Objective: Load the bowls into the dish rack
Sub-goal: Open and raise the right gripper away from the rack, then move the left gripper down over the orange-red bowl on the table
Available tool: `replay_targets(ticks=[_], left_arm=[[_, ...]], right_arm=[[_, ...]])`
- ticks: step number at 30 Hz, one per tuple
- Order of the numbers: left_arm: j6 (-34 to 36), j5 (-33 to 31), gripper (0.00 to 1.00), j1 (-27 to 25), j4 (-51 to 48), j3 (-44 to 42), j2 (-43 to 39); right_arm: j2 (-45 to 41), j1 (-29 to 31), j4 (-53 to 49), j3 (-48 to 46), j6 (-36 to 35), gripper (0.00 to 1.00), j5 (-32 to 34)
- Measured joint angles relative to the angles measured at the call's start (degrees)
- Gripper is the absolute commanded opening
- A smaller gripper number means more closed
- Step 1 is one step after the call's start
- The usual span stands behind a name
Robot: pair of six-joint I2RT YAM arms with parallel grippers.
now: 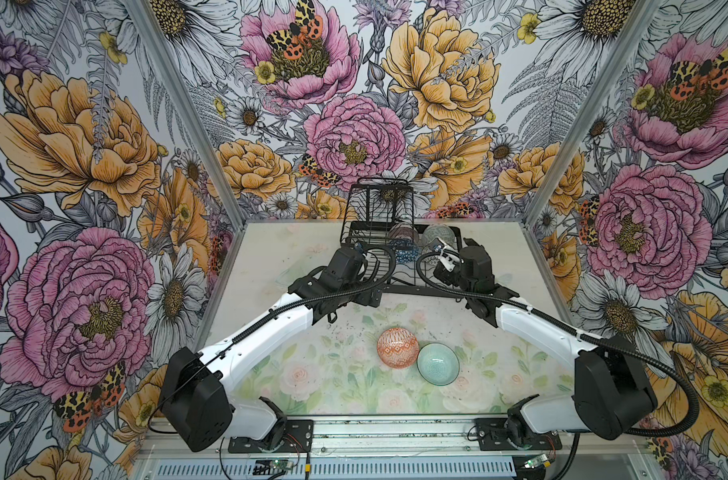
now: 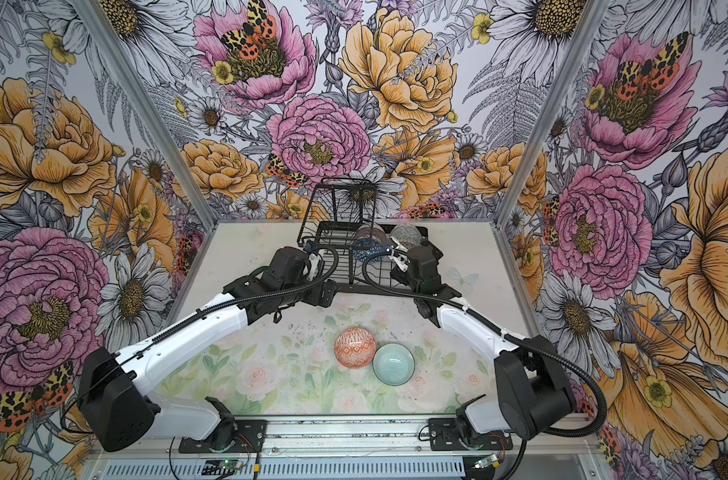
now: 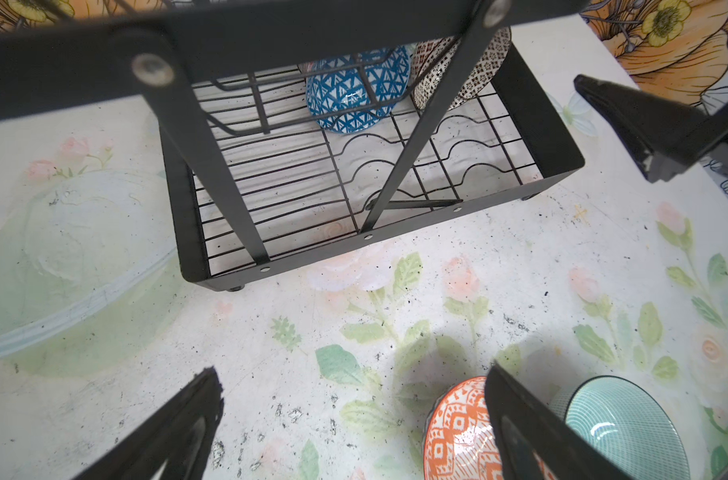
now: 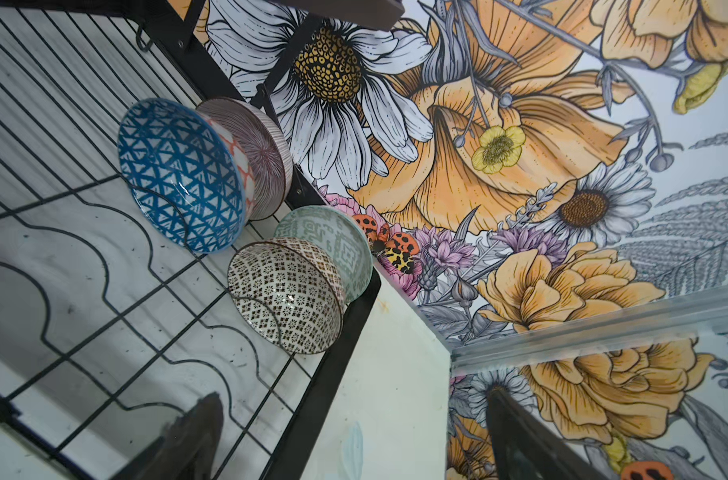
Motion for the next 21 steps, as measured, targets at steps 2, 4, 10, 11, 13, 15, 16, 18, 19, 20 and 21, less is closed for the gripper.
replay_targets(ticks=[2, 4, 10, 11, 13, 15, 16, 18, 19, 20, 21], left_arm=[[0.42, 0.17, 0.99, 0.04, 0.02, 0.00, 0.17], [0.87, 0.31, 0.99, 0.13, 0.00, 0.00, 0.26], [1.05, 0.33, 0.99, 0.63, 0.02, -0.35, 0.09], [1.03, 0.37, 0.99, 0.72, 0.02, -0.72, -0.13], [0.98, 0.68, 0.99, 0.72, -0.04, -1.57, -0.57], [0.83, 1.20, 0.99, 0.72, -0.15, -2.71, -1.25], [0.81, 1.60, 0.99, 0.72, -0.35, -3.17, -1.62], [0.76, 2.25, 0.99, 0.72, -1.01, -4.37, -2.80], [0.72, 2.45, 0.99, 0.72, -1.51, -4.83, -3.41], [0.59, 2.69, 0.99, 0.68, -1.92, -5.42, -4.13], [0.33, 2.93, 0.99, 0.68, -2.45, -5.97, -4.83]], right_arm=[[-0.90, 0.26, -5.66, 2.82, 5.38, 0.99, 0.09], [-1.84, 0.48, -10.40, 5.49, 10.84, 0.99, 0.00], [-2.19, 0.20, -22.86, 12.44, 23.96, 0.99, -3.69], [-1.66, 0.17, -24.68, 13.44, 25.44, 0.99, -4.55], [-0.48, -0.02, -27.52, 14.93, 27.74, 0.99, -5.86], [0.90, -0.44, -30.18, 15.85, 29.99, 0.99, -7.50], [1.46, -0.68, -31.08, 16.00, 30.86, 0.99, -8.37], [2.62, -1.51, -32.96, 16.17, 32.61, 0.99, -10.12], [3.04, -1.90, -33.64, 16.22, 33.33, 0.99, -10.75], [3.37, -2.23, -34.27, 16.22, 33.94, 1.00, -11.41], [3.67, -2.58, -34.82, 16.28, 34.56, 0.99, -11.96]])
